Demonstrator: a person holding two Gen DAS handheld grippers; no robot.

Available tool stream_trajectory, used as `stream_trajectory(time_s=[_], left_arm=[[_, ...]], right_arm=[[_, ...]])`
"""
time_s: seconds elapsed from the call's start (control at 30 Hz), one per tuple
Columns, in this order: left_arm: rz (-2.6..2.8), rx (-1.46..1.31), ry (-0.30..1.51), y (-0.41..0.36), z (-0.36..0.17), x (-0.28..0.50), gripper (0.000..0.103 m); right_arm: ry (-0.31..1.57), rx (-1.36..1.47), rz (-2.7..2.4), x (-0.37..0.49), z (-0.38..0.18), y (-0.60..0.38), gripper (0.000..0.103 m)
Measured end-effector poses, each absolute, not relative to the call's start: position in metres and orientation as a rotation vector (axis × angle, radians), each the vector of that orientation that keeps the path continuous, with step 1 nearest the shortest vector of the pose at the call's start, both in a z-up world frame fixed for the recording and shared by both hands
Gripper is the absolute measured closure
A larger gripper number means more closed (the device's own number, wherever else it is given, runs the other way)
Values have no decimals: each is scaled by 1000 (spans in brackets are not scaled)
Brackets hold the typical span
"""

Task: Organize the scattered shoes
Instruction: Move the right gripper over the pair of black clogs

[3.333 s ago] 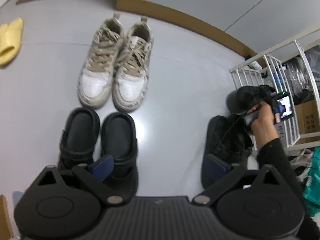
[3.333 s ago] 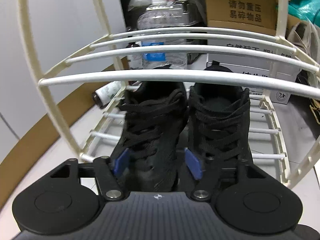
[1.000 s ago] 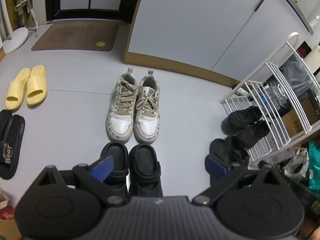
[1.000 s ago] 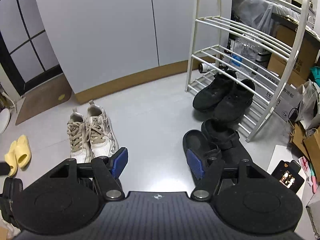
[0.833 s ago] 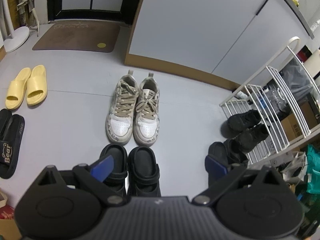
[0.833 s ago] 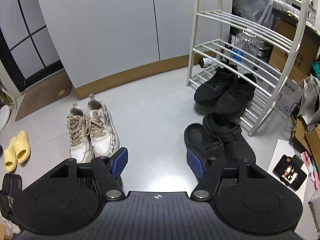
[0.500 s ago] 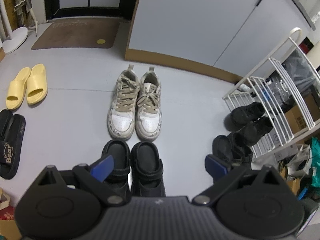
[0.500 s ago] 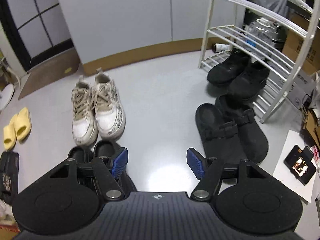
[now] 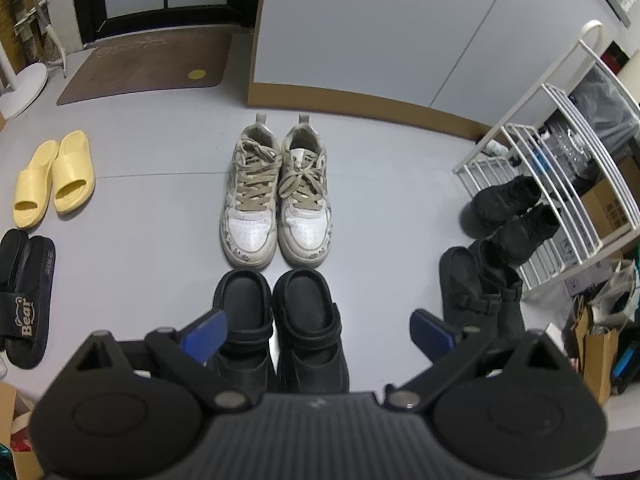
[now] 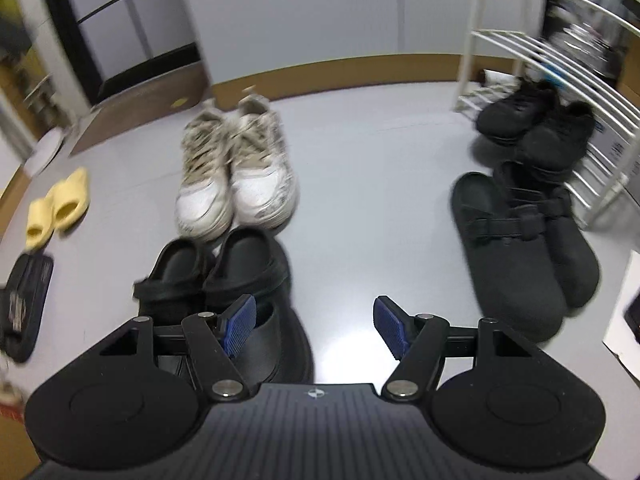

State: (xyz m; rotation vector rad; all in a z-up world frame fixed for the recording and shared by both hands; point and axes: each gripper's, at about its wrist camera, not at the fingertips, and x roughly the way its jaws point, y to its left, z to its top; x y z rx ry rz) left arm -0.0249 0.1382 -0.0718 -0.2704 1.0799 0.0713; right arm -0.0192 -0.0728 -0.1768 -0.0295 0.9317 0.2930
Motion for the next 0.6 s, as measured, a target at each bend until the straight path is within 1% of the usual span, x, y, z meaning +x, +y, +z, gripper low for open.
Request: stream_trajectory(time_s=[0.17, 0.37, 0.5, 0.6], left_arm=[[104, -244, 1100, 143, -80, -16, 4], [100, -222, 1122, 143, -86, -15, 4], [101, -198, 1127, 142, -88, -18, 4], [106, -184, 1128, 144, -89, -21, 4]], right_arm=[[937, -60, 400, -31, -199, -46, 33], [941, -70, 439, -37, -209, -34, 33], [956, -43, 439, -37, -219, -32, 30], [942, -69, 447, -38, -226, -24, 30]])
